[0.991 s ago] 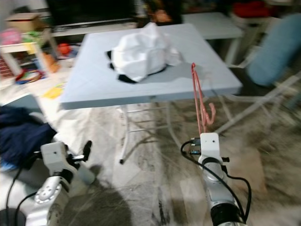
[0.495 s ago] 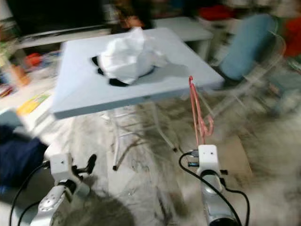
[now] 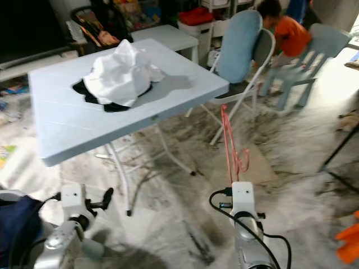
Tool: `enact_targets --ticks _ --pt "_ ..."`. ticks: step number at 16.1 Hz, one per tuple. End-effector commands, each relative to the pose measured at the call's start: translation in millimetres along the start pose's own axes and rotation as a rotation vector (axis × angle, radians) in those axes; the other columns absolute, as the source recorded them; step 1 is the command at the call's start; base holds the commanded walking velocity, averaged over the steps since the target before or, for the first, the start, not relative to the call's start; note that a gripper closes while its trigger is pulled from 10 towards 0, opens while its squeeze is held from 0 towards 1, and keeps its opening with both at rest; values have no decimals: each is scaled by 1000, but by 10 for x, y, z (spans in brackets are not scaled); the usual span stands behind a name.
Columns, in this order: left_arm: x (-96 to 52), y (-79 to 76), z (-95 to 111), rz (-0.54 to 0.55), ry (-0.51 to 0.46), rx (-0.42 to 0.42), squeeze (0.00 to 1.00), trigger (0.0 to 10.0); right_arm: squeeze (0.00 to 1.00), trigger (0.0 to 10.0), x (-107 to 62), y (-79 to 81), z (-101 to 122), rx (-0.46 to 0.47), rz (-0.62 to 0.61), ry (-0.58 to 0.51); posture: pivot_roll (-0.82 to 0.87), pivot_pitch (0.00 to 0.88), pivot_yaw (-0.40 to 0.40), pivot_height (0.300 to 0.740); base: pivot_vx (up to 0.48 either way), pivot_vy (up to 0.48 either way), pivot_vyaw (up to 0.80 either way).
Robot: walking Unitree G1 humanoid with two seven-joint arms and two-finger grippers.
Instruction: Hang hanger
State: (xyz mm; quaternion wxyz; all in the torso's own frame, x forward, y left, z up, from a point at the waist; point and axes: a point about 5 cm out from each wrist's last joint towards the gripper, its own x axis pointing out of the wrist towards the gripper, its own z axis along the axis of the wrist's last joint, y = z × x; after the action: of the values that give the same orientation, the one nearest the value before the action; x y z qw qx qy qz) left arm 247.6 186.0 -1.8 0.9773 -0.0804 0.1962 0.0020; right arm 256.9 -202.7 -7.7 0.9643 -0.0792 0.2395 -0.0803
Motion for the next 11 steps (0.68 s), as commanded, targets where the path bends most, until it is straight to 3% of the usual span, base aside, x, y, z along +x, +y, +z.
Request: enact_targets --ticks 1,4,11 --pt "44 -55 12 -24 -3 17 0 10000 0 10000 31 -49 50 14 -25 -20 -159 0 124 740 0 349 0" --pt "80 -42 -1 -31 8 30 0 10000 0 10000 43 -54 39 17 -31 -12 -165 0 131 740 0 368 -165" --pt "93 19 -165 -11 69 26 0 10000 0 10000 69 -84 4 -5 -32 -1 -178 0 124 740 0 437 -788"
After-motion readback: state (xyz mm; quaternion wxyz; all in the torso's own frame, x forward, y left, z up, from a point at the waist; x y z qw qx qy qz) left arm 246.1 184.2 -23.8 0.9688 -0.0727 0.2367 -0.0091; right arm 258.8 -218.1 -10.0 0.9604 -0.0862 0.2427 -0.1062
